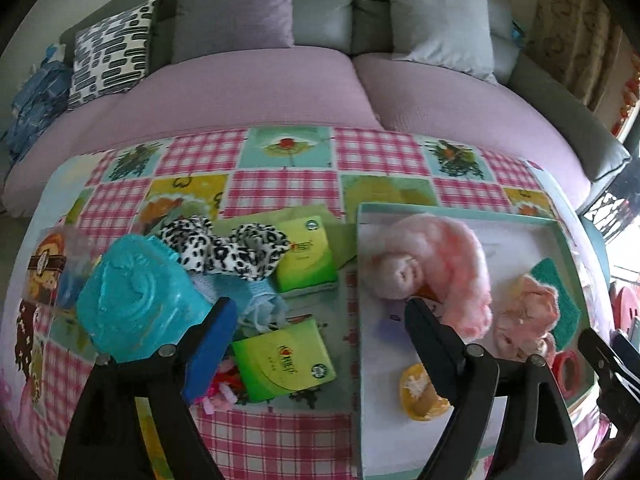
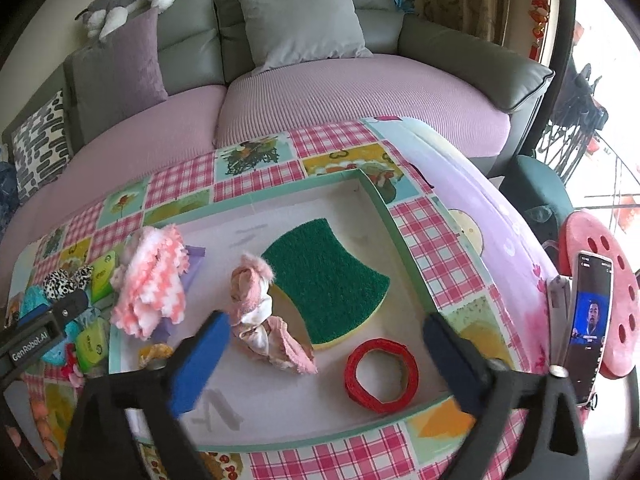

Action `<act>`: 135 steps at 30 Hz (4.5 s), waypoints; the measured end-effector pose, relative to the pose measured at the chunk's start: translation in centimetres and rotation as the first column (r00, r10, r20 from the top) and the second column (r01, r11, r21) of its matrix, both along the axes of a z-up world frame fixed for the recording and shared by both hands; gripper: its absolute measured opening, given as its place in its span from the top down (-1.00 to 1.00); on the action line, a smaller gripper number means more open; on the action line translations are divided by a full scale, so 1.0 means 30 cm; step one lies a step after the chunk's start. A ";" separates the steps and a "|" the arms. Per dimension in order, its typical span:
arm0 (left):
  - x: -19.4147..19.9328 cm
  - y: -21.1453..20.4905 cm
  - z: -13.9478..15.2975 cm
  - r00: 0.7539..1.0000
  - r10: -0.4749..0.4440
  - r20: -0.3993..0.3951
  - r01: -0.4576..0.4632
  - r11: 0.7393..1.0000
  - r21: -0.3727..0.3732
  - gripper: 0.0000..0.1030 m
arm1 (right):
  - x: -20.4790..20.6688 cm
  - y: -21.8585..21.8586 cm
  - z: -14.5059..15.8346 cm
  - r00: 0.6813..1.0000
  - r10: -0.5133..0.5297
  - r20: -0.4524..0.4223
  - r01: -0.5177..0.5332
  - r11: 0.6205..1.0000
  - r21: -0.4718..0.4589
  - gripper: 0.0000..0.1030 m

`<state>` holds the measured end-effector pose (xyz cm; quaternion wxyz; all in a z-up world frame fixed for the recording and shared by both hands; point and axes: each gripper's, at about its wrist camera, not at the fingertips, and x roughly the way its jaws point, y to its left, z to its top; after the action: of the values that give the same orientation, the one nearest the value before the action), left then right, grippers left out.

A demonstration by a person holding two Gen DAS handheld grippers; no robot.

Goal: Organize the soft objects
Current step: 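Withdraw both open tools from the tray back toward the pile, then grasp the green tissue pack with the right tool and lift it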

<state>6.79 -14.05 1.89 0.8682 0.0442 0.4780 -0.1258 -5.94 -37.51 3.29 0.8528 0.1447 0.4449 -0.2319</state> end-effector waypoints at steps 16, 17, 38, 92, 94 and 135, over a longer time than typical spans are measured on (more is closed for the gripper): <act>-0.021 0.092 0.059 0.999 0.038 0.023 -0.038 0.999 0.020 -0.70 | 0.013 0.039 0.005 0.999 0.040 0.010 -0.040 0.999 0.026 -1.00; -0.022 0.110 0.072 0.998 0.047 0.031 -0.047 0.999 0.013 -0.70 | 0.017 0.050 0.012 0.999 0.049 0.021 -0.050 0.998 0.028 -1.00; -0.041 0.586 0.070 0.953 0.302 -0.005 -0.302 0.953 -0.031 -0.70 | 0.202 0.516 0.024 0.907 0.407 0.105 -0.416 0.905 0.086 -1.00; -0.021 0.657 -0.172 0.878 0.395 -0.270 -0.442 0.886 -0.143 -0.70 | 0.365 0.770 -0.230 0.799 0.596 -0.076 -0.594 0.803 0.059 -0.27; -0.021 0.656 -0.172 0.880 0.389 -0.272 -0.438 0.886 -0.150 -0.70 | 0.359 0.765 -0.222 0.802 0.594 -0.069 -0.590 0.804 0.069 -0.27; -0.031 0.428 -0.177 0.947 0.174 -0.270 -0.210 0.971 -0.113 -0.57 | 0.155 0.505 -0.064 0.921 0.389 0.010 -0.389 0.920 0.049 -0.27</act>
<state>5.85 -1.22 -3.42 0.8077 -0.0806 0.5788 -0.0786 -1.30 -22.37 1.35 0.8780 0.0751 0.4704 -0.0468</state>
